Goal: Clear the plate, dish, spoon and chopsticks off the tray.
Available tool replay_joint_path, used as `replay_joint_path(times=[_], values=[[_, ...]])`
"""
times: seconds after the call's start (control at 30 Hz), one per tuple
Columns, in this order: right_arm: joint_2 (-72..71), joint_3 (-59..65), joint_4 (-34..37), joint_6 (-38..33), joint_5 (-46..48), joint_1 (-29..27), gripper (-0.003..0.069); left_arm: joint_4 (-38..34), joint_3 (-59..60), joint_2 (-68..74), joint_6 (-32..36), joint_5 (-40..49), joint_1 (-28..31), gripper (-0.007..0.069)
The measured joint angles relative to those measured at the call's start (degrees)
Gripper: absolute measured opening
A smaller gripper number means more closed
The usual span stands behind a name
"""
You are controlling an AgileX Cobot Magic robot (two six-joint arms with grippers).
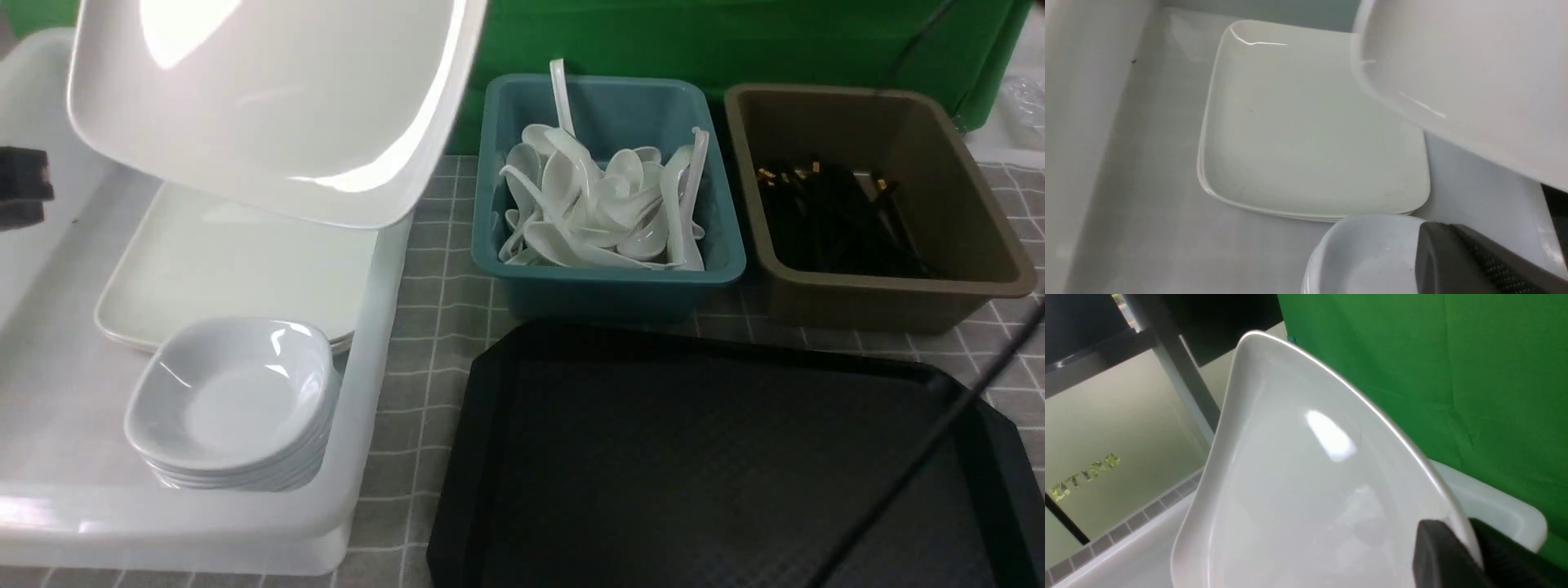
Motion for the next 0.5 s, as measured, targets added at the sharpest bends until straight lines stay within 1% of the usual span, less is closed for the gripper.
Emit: replay_joint_path(times=[0.1, 0.3, 0.4, 0.5], values=[[6.1, -3.3, -0.1, -0.1, -4.2, 1.9, 0.0062, -0.6, 0.0, 0.0, 1.2, 0.0, 0.0, 0.0001], [12.3, -6.2, -0.2, -0.2, -10.0, 3.9, 0.0062, -0.7, 0.0, 0.0, 1.3, 0.0, 0.0, 0.0001], [14.9, -6.5, -0.2, -2.6, -12.8, 5.2, 0.0062, -0.7, 0.0, 0.0, 1.4, 0.0, 0.0, 0.0001], [16.5, -6.5, -0.2, -4.2, -13.5, 5.6, 0.0062, -0.7, 0.0, 0.0, 1.5, 0.1, 0.0, 0.0001]])
